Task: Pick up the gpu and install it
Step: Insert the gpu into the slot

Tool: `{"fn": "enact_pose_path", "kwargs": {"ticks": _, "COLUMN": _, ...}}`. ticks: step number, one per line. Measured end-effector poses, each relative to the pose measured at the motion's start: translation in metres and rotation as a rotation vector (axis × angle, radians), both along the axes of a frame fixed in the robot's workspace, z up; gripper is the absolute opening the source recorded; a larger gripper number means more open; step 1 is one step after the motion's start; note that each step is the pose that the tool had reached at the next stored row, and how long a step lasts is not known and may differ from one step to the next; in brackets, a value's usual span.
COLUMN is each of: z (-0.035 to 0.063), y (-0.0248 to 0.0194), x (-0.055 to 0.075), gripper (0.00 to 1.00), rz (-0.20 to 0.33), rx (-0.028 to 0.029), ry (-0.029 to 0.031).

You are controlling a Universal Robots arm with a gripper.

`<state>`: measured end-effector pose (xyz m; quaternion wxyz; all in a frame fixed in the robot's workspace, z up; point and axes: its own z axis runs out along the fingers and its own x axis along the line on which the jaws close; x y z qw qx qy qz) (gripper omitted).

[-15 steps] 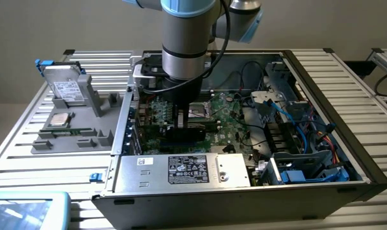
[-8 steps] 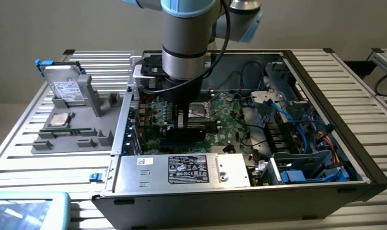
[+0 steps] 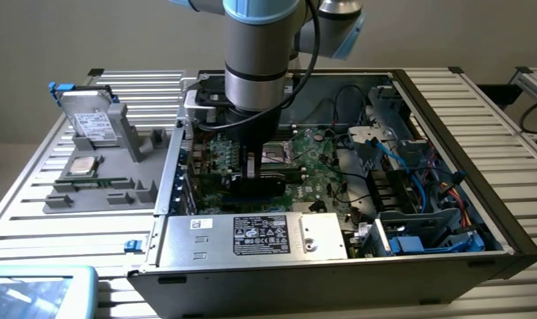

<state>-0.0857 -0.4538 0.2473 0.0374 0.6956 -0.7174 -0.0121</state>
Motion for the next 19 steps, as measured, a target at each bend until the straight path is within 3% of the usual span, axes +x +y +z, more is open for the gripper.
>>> {"fn": "enact_pose_path", "kwargs": {"ticks": 19, "z": -0.0006, "y": 0.0019, "x": -0.0001, "gripper": 0.28, "rz": 0.001, "rx": -0.0004, "ry": 0.0}}
